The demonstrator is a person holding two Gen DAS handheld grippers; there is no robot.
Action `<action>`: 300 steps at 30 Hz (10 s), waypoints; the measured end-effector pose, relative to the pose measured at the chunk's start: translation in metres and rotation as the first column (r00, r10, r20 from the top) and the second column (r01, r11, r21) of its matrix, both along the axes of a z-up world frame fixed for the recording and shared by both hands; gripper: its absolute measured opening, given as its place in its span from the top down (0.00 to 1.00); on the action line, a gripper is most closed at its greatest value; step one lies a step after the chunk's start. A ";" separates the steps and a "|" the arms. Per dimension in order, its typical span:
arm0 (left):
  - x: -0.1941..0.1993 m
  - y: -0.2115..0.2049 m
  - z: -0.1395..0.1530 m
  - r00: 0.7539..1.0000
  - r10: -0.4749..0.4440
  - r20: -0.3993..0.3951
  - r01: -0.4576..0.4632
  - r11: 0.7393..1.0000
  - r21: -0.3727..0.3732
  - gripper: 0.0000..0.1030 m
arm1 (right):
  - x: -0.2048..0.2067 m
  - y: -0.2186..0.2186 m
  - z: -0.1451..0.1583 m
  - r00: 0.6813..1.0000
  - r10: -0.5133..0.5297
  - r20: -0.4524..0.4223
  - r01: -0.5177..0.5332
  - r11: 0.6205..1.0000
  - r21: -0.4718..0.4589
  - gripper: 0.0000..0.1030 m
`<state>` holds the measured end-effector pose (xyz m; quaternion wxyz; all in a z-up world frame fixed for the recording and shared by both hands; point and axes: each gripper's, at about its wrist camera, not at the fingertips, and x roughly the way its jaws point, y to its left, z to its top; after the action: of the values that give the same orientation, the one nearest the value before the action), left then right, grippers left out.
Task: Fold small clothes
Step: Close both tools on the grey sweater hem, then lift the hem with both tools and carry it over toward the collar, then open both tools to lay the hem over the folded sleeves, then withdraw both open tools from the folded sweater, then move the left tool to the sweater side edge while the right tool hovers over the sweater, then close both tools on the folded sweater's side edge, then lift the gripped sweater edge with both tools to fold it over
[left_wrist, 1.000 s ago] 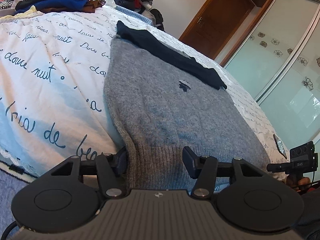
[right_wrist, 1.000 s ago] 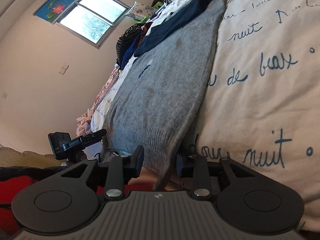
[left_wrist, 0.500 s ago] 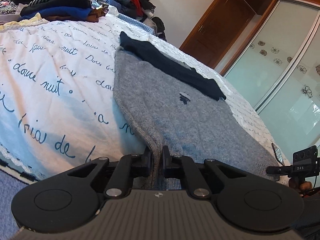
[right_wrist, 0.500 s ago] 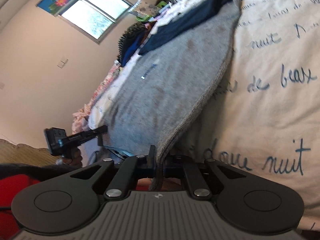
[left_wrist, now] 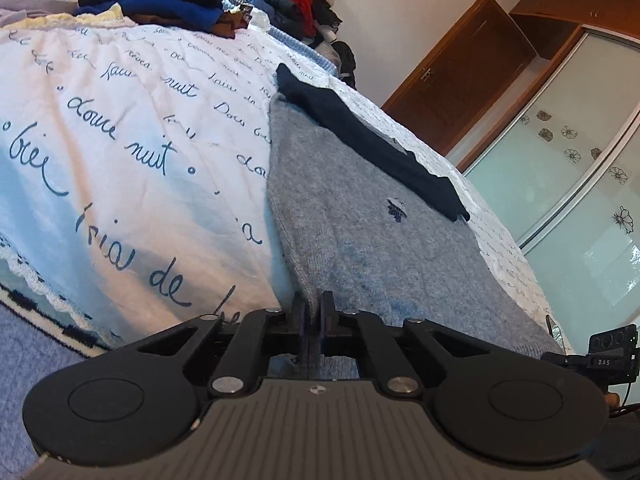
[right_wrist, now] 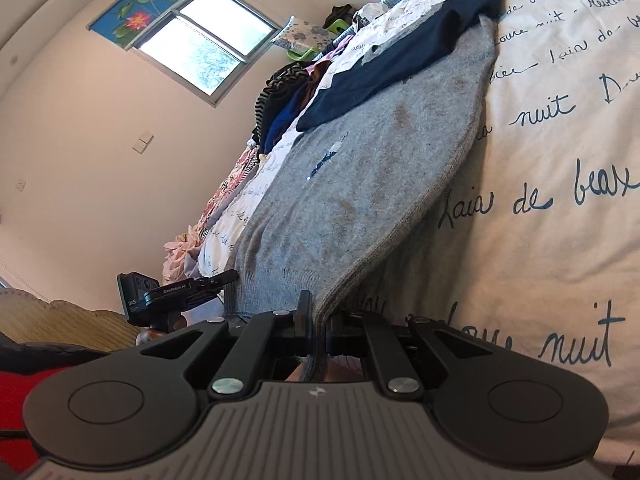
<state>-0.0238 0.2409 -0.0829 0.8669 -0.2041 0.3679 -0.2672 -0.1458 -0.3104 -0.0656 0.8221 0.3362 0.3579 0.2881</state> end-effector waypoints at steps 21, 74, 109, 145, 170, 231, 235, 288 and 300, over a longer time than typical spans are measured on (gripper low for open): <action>0.009 -0.029 0.081 0.974 0.041 0.224 -0.029 0.998 -0.057 0.96 | 0.021 -0.008 0.053 0.981 -0.060 0.185 0.057 0.998 0.021 0.94; 0.193 -0.138 0.133 0.908 0.310 0.280 -0.371 0.907 0.200 0.95 | 0.176 -0.035 0.084 0.888 -0.318 0.333 0.392 0.902 -0.183 0.94; 0.339 -0.201 0.112 0.917 0.309 0.252 -0.386 0.849 0.362 0.95 | 0.331 -0.086 0.054 0.894 -0.414 0.173 0.438 0.888 -0.142 0.94; 0.398 -0.159 0.091 0.922 0.378 0.088 -0.386 0.868 0.312 0.57 | 0.377 -0.095 0.034 0.902 -0.432 0.030 0.433 0.899 -0.072 0.17; 0.299 -0.190 0.047 0.974 0.144 0.173 -0.222 0.755 0.617 0.20 | 0.327 0.022 0.027 0.984 -0.170 0.060 0.177 0.852 -0.493 0.09; 0.281 -0.174 0.074 0.942 0.214 0.259 -0.334 0.671 0.662 0.13 | 0.237 0.196 0.045 0.928 0.059 0.368 0.269 0.577 -0.771 0.09; 0.281 -0.179 0.073 0.943 0.194 0.269 -0.329 0.654 0.681 0.13 | 0.231 0.207 0.041 0.921 0.098 0.378 0.260 0.568 -0.781 0.09; 0.426 -0.163 0.035 0.990 0.111 -0.083 -0.084 0.956 0.280 0.91 | 0.293 0.309 -0.014 0.792 0.425 0.438 0.300 0.353 -0.886 0.91; 0.397 -0.196 0.080 0.992 0.101 0.069 -0.121 0.892 0.435 0.91 | 0.294 0.247 0.028 0.841 0.236 0.487 0.218 0.676 -0.704 0.93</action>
<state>0.3732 0.0454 -0.0032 0.9125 -0.0184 0.3867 -0.1322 0.1480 -0.0639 -0.0380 0.9507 -0.1213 0.1975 0.2059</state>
